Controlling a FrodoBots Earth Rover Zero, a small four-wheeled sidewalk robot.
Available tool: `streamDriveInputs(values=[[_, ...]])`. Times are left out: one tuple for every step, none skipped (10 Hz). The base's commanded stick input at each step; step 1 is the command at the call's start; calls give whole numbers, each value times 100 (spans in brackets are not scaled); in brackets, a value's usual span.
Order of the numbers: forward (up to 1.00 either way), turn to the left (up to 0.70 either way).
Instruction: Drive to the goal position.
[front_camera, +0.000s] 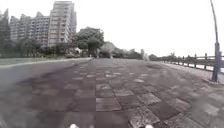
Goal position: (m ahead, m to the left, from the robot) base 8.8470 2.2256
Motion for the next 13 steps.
streamDriveInputs(values=[[100, 0], [100, 0], [100, 0], [100, 0], [100, 0], [100, 0], [100, 0], [100, 0], [100, 0], [100, 0], [100, 0], [100, 0], [100, 0]])
